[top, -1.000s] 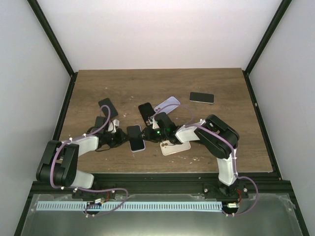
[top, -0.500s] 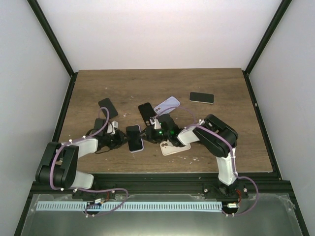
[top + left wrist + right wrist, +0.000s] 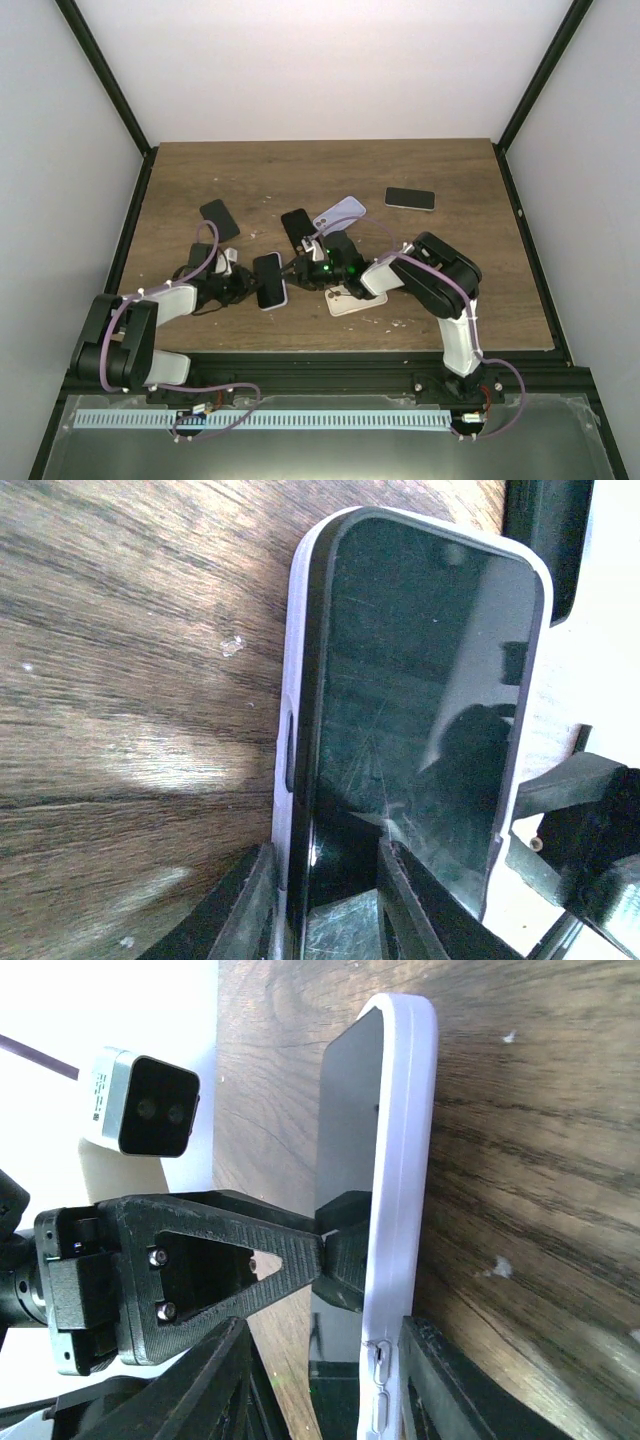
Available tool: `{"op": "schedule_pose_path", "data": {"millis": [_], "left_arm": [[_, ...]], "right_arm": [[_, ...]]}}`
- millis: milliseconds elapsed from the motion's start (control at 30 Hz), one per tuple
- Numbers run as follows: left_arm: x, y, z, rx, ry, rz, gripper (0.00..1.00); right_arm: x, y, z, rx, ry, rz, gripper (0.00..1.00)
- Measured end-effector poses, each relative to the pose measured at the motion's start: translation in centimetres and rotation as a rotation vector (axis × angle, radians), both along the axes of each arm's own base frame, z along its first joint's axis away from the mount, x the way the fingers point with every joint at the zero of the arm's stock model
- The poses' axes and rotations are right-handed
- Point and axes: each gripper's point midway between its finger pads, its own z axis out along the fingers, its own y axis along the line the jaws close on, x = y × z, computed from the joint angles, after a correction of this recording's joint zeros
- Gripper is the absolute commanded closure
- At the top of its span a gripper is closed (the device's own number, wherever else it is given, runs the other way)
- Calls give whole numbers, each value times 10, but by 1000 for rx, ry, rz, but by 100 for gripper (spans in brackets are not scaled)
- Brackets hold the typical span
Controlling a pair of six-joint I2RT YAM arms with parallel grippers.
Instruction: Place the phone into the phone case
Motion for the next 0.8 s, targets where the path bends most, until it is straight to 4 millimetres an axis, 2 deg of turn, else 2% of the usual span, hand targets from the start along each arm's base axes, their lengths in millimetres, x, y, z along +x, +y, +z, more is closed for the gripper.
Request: {"op": "schedule_pose_path", "data": {"millis": [267, 333, 367, 433, 467, 600, 700, 800], "left_arm": [[0, 0, -1, -18, 8, -1, 81], [0, 0, -1, -19, 8, -2, 80], [0, 0, -1, -19, 7, -2, 74], [0, 0, -2, -18, 7, -2, 62], [0, 1, -2, -16, 9, -2, 61], [1, 0, 2, -20, 1, -6, 59], [1, -1, 2, -22, 1, -8, 59], [1, -1, 2, -21, -1, -9, 65]], "right_arm": [[2, -3, -17, -20, 41, -13, 59], [3, -3, -19, -20, 46, -14, 59], [3, -3, -20, -18, 47, -15, 59], [3, -3, -18, -7, 55, -14, 60], [3, -2, -16, 0, 53, -12, 60], [5, 5, 6, 80, -3, 8, 60], [4, 5, 8, 90, -4, 12, 59], [4, 5, 8, 87, -4, 14, 59]]}}
